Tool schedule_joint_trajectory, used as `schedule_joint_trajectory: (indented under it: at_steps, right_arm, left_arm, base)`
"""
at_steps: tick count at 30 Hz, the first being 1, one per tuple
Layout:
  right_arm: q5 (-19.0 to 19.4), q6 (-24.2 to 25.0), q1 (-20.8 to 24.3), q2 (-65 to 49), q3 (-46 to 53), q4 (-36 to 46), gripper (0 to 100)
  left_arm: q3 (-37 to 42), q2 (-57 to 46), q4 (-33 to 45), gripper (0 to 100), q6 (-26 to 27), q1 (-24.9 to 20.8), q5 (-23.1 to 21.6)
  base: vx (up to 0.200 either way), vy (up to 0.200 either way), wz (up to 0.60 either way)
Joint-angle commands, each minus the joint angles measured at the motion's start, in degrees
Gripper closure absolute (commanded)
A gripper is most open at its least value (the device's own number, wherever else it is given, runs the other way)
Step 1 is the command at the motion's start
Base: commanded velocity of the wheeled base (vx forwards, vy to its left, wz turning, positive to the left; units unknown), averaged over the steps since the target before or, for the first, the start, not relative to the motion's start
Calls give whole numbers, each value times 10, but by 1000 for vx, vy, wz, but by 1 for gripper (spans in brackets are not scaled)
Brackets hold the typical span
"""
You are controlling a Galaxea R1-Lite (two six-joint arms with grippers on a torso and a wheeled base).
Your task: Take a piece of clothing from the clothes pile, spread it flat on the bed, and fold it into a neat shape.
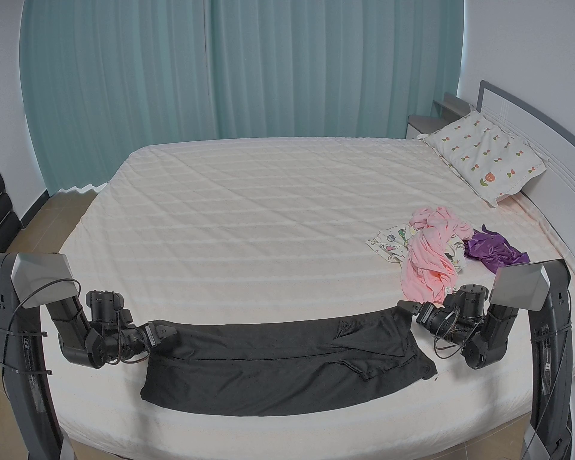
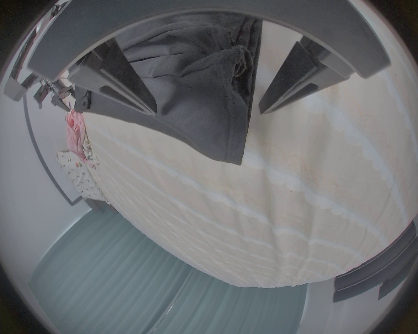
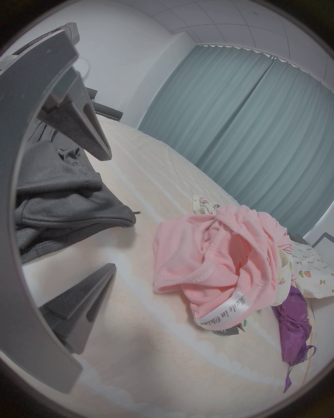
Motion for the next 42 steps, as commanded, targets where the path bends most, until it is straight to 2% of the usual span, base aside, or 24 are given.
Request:
schedule_joint_trajectory:
  at_steps: [1, 16, 42]
  right_arm:
    - [0, 0, 1, 0, 0, 0, 0]
    - [0, 0, 1, 1, 0, 0, 0]
    - [2, 1, -1, 1, -1, -1, 0]
  left_arm:
    - [8, 15, -2, 0, 23, -1, 15]
    - [53, 15, -75, 0, 24, -22, 19]
    - [69, 9, -76, 0, 23, -43, 15]
  base:
    - [0, 0, 0]
    - [0, 0, 0]
    - [0, 0, 0]
